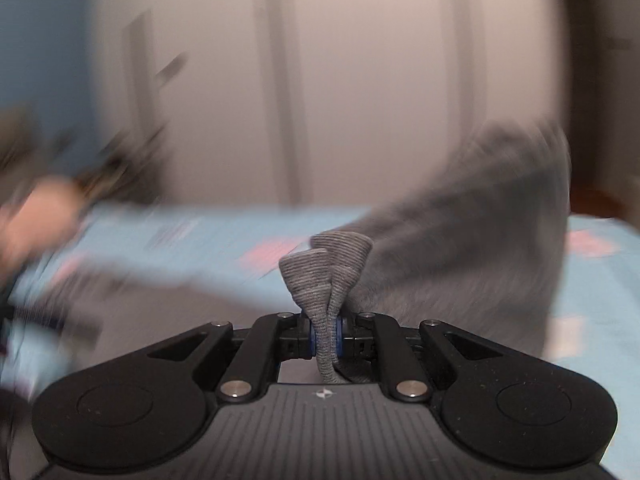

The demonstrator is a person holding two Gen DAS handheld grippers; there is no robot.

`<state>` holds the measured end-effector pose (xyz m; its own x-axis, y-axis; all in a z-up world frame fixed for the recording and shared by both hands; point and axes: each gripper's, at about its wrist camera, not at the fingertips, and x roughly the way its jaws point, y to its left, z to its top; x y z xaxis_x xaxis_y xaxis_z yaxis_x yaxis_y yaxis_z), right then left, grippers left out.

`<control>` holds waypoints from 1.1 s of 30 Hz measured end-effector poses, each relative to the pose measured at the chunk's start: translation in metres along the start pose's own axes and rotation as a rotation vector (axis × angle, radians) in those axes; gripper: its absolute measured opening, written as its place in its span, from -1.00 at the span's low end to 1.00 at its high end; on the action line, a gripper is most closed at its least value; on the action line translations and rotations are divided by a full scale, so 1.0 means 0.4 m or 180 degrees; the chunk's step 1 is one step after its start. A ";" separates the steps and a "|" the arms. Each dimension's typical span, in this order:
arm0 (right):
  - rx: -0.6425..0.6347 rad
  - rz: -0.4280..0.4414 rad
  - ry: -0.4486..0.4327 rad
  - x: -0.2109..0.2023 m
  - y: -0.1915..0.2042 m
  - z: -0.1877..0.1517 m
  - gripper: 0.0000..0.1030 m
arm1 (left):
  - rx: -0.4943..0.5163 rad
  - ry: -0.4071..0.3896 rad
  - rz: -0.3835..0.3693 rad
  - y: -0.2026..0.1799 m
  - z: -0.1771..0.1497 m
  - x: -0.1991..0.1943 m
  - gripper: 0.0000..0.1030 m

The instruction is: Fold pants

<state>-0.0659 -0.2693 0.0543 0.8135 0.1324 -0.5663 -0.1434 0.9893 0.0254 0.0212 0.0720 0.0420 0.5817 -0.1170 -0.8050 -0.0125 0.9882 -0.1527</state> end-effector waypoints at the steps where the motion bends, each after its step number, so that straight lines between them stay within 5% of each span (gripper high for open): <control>1: -0.0082 0.0120 0.0261 0.062 0.041 -0.041 -0.84 | 0.0023 0.0040 0.0027 0.007 -0.005 0.003 0.88; 3: -0.0363 0.0128 0.0718 0.148 0.112 -0.132 -0.82 | 0.0051 0.0110 -0.0023 0.017 -0.012 0.017 0.88; 6: -0.0898 0.0047 0.0577 0.117 0.149 -0.136 -0.82 | 0.0113 0.0159 -0.0240 0.007 -0.024 0.033 0.88; 13: 0.0781 0.0401 0.0543 0.022 -0.002 -0.113 -0.58 | 0.0330 0.0419 -0.1039 -0.115 -0.033 0.094 0.88; 16: 0.1600 0.0301 0.0394 -0.039 -0.074 -0.131 -0.03 | 0.0246 0.0743 -0.1308 -0.158 -0.041 0.141 0.88; 19: 0.2161 0.0236 0.0177 -0.104 -0.139 -0.155 0.10 | 0.0160 0.0923 -0.1622 -0.173 -0.047 0.164 0.88; 23: 0.2834 0.0126 -0.0063 -0.166 -0.226 -0.193 0.23 | 0.0182 0.1062 -0.1692 -0.191 -0.064 0.182 0.88; 33: 0.3172 -0.0149 0.0145 -0.201 -0.266 -0.235 0.20 | 0.0106 0.1237 -0.2013 -0.233 -0.049 0.219 0.78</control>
<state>-0.1692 -0.3910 0.0198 0.7809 0.1102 -0.6148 0.4435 0.5952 0.6700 0.0575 -0.0323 -0.0256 0.1398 -0.6851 -0.7150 0.2574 0.7224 -0.6418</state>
